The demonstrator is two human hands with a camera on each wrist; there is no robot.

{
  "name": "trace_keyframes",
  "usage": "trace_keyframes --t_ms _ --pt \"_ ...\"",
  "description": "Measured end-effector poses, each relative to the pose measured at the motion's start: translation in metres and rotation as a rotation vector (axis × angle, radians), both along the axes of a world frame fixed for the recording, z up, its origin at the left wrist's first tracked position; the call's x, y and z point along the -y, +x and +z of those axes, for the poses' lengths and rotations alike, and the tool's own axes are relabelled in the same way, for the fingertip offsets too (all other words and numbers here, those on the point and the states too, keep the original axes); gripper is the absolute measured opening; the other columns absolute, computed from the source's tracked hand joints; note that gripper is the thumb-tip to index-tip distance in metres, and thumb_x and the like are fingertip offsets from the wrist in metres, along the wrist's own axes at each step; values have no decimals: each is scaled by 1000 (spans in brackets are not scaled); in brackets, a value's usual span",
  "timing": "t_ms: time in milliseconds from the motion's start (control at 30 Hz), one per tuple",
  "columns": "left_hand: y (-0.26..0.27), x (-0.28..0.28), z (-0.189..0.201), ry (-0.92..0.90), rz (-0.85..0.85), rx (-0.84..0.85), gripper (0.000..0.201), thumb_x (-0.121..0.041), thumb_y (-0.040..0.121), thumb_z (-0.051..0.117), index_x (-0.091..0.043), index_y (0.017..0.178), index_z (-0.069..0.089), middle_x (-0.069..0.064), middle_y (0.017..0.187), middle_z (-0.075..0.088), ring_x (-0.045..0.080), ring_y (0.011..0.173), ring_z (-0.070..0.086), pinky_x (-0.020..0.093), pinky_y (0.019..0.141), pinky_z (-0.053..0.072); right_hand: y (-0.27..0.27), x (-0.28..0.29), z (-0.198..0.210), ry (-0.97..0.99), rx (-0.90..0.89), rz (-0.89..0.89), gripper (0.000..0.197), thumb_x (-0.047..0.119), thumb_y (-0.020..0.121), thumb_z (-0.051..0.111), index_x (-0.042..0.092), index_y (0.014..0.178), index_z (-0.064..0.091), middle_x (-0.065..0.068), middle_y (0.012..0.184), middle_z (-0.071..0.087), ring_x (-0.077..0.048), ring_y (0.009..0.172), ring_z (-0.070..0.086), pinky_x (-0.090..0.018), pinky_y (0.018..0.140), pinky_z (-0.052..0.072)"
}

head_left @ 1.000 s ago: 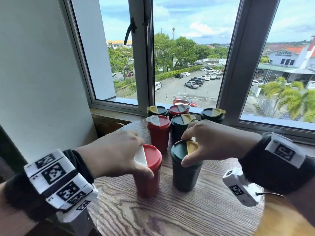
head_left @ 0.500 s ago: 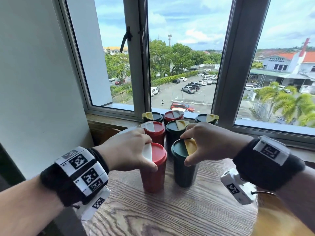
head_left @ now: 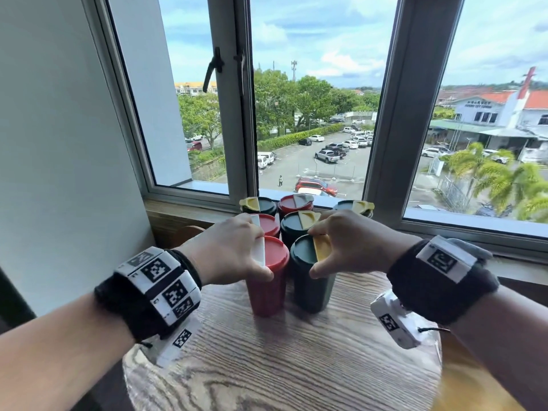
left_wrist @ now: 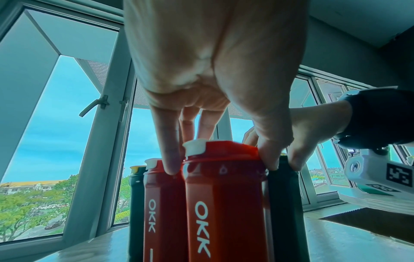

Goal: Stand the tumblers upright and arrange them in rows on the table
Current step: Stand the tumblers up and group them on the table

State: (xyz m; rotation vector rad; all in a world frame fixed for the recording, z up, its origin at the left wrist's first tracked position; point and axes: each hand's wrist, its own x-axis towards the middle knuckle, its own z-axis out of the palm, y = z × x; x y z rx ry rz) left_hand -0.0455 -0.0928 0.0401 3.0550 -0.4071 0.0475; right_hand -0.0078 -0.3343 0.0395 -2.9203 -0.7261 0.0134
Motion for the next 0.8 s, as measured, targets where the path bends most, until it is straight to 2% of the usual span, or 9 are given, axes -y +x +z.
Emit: trace_keyframes --t_ms 267,433,567,633,700,800 --pt "1 -1 -5 -22 23 3 79 -71 69 69 -15 125 64 -3 115 55 16 99 55 34 91 51 6 -1 -1 15 8 42 78 74 58 67 13 106 76 0 101 69 -19 91 66 -44 79 60" --pt "1 -2 -10 -69 30 28 81 -72 68 68 -15 125 65 -2 115 56 17 99 56 36 90 52 7 0 -4 18 22 68 74 71 62 66 14 108 76 3 107 65 -17 95 64 -40 83 59" --pt "0 -5 -13 -99 7 65 84 -71 69 69 -16 131 62 -2 119 57 17 104 56 36 93 50 8 3 -8 83 51 131 80 69 66 75 20 129 72 7 120 64 -14 104 63 -33 92 56" --pt "1 -7 -14 -105 -7 64 87 -74 69 68 -17 134 60 -2 121 56 16 107 55 35 94 49 9 7 -9 120 63 162 80 65 70 80 22 135 68 11 122 63 -10 106 60 -28 91 52" --pt "1 -9 -13 -91 -21 57 90 -79 68 64 -21 136 58 -5 125 55 14 111 54 34 96 48 12 12 -7 170 44 162 73 63 73 81 25 135 68 16 118 62 -6 106 61 -25 88 50" --pt "1 -12 -12 -65 -44 60 96 -88 66 55 -26 138 55 -8 130 54 11 117 50 33 98 47 22 24 3 257 14 136 52 55 84 77 29 129 71 19 114 67 -5 105 68 -30 89 58"
